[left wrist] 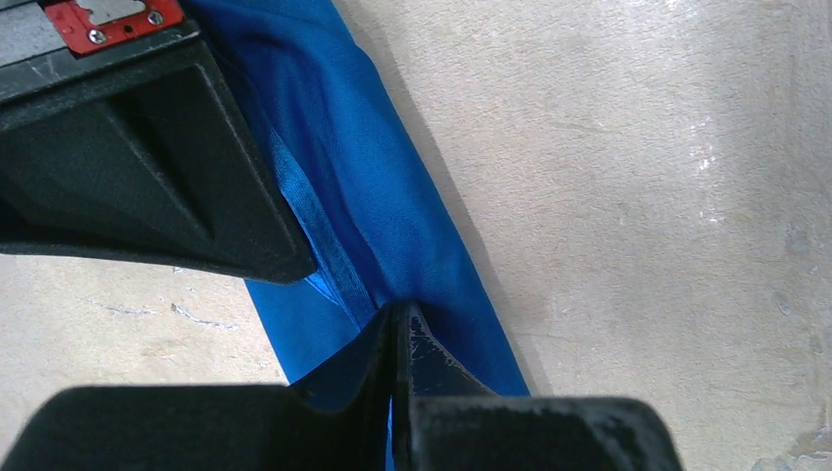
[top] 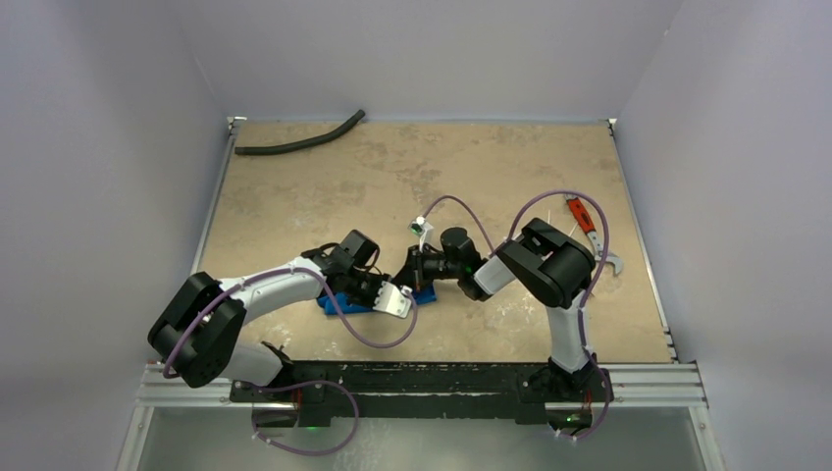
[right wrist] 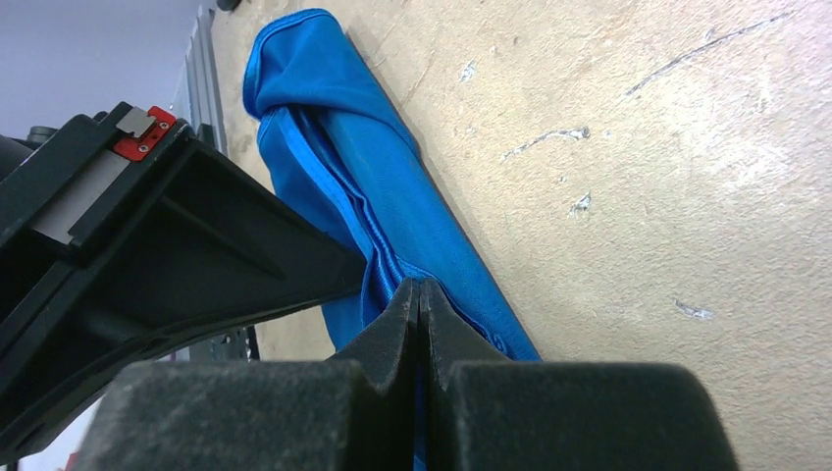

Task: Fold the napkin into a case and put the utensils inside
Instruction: Smooth out the smaller rectangle-folded napkin at the center of the board.

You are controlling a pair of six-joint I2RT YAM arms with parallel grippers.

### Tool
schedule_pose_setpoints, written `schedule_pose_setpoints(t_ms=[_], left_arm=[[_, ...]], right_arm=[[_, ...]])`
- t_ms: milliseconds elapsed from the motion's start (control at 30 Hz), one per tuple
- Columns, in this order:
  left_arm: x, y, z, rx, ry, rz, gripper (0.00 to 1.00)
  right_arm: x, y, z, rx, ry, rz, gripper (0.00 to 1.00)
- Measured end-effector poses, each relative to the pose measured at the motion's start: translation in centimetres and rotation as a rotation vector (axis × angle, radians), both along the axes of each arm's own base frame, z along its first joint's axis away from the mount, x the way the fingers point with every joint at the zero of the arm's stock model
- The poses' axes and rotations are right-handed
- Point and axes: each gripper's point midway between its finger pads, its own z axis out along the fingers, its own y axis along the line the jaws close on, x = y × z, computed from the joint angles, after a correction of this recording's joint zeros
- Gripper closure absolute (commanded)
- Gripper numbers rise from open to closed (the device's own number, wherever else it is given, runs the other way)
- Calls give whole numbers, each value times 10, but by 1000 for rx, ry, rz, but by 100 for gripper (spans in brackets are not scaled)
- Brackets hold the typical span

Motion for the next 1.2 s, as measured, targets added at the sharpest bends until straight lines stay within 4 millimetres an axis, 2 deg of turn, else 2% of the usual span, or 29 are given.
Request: schedule_pose_setpoints(t_ms=[233, 433, 733, 800, 900, 967, 1033, 1100, 1200], left_arm=[[5, 5, 2, 20, 2, 77, 100], [12, 1, 17, -6, 5, 165, 100], [12, 3, 18, -2, 15, 211, 100], [14, 2, 24, -20, 10, 233, 100], [16, -5, 46, -89, -13, 247, 99], [14, -11, 63, -140, -19, 230, 99], [9, -16, 71, -168, -4, 200, 100], [2, -17, 70, -168, 18, 172, 100], [-10, -12, 57, -136, 58, 118, 100]], right_arm=[[5, 3, -2, 2, -24, -25, 100], [7, 3, -2, 1, -36, -34, 100], [10, -1, 4, -39, -43, -56, 100], [11, -1, 4, -40, -43, -60, 100], [13, -1, 3, -42, -42, -72, 100], [13, -1, 2, -42, -42, -76, 100], [13, -2, 2, -42, -41, -77, 100], [13, -1, 2, -40, -42, -76, 100], [13, -1, 2, -39, -41, -76, 100]])
